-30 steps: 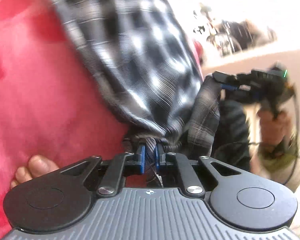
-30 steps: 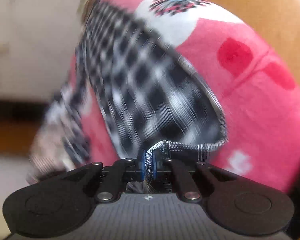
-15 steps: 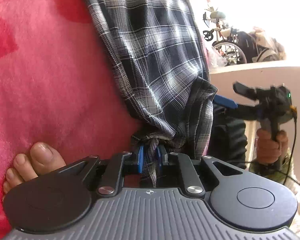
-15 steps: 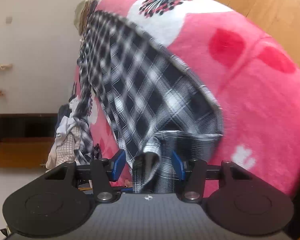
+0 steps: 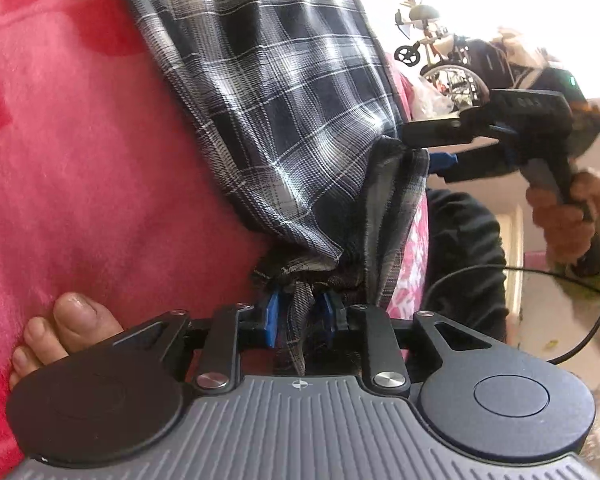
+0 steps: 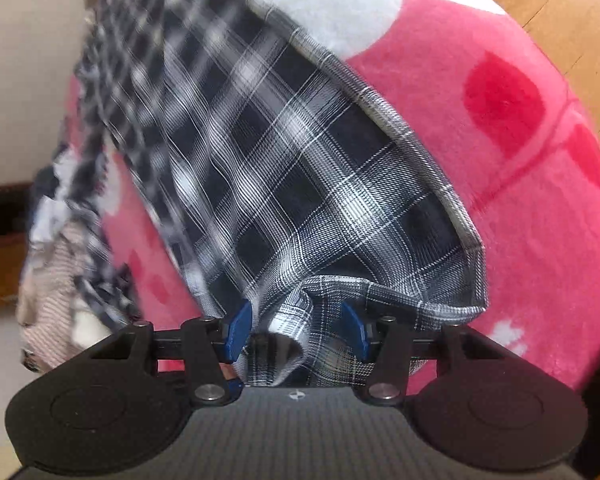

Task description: Fold clothes

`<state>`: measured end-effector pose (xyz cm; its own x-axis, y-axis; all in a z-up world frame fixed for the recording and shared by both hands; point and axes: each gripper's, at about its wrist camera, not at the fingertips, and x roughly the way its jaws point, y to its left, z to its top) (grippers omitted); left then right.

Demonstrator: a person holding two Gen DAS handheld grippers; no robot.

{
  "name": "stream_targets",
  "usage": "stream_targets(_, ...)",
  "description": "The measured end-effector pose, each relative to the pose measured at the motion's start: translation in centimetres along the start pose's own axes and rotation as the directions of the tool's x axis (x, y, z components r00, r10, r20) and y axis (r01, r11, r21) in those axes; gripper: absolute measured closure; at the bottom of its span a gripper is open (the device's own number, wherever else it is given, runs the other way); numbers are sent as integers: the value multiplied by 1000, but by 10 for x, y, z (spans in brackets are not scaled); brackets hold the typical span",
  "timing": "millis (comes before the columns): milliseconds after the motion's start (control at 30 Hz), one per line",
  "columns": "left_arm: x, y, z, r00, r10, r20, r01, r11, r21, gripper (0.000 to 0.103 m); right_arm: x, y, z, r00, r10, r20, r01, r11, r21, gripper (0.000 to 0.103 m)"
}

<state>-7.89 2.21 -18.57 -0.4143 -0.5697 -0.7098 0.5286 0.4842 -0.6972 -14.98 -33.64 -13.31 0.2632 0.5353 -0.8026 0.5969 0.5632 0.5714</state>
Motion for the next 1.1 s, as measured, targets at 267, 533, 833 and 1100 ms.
stream_targets(267, 2, -6, -4, 1000, 6, 4, -6, 998, 62, 81, 14, 19, -2, 993, -93, -68, 89, 994, -62, 87)
stream_targets(533, 6, -12, -15, 997, -31, -67, 40, 990, 137, 81, -38, 2, -61, 995, -99, -27, 94, 985, -147, 99)
stream_targets(833, 30, -38, -27, 972, -18, -234, 84, 957, 277, 81, -75, -76, -126, 959, -283, 2, 282, 954, -105, 99)
stream_targets(1100, 43, -52, -32, 955, 64, -290, 46, 933, 356, 76, -75, -38, -143, 891, -427, 153, 452, 811, -373, 89)
